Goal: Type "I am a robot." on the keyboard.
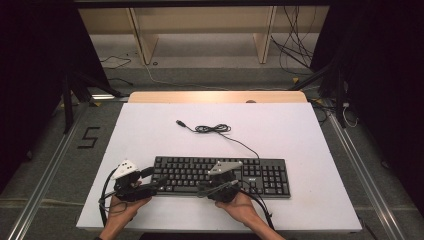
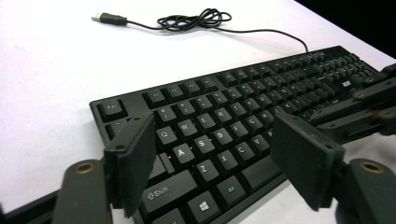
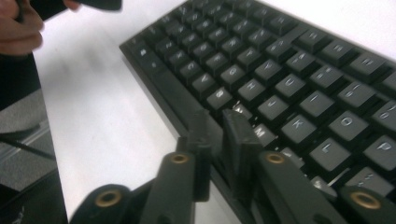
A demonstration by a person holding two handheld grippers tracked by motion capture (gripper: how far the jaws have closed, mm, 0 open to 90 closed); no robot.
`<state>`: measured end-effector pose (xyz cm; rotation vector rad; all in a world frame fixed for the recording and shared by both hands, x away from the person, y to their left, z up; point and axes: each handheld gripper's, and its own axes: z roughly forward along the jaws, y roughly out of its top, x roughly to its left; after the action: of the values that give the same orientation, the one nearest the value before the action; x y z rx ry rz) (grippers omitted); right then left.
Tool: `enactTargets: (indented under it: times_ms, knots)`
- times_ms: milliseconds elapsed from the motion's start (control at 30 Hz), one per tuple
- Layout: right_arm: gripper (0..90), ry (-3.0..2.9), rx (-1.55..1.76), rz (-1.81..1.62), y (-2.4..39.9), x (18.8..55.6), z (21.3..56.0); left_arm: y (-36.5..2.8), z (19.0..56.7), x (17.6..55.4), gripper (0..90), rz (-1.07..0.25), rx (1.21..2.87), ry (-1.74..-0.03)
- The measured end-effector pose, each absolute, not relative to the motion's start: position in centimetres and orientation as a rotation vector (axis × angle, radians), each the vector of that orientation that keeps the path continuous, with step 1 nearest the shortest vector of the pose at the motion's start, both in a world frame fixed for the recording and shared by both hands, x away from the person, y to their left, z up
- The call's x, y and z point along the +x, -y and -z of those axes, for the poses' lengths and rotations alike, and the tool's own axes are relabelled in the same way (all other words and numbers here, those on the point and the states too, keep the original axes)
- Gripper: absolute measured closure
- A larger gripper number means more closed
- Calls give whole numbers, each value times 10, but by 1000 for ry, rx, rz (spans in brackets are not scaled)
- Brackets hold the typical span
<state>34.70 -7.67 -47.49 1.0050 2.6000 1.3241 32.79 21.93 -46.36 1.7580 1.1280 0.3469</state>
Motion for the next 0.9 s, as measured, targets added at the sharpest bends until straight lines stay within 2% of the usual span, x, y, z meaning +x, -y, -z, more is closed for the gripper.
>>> enactTargets:
  times_ms: [233,400,567,800,900]
  knots:
    - [642,-2553,1006,-1384,88,346,467,-218,464,332,463,-347,1771,-1156]
    - [527,-2521,1028,-1424,98,345,461,-213,466,337,623,-337,1812,-1162]
    - [451,-2495,1031,-1448,106,342,458,-209,470,341,758,-330,1850,-1167]
    - [390,-2454,1026,-1477,116,337,451,-207,472,348,885,-334,1883,-1174]
    - [384,-2438,1026,-1488,120,335,450,-204,473,351,888,-334,1893,-1182]
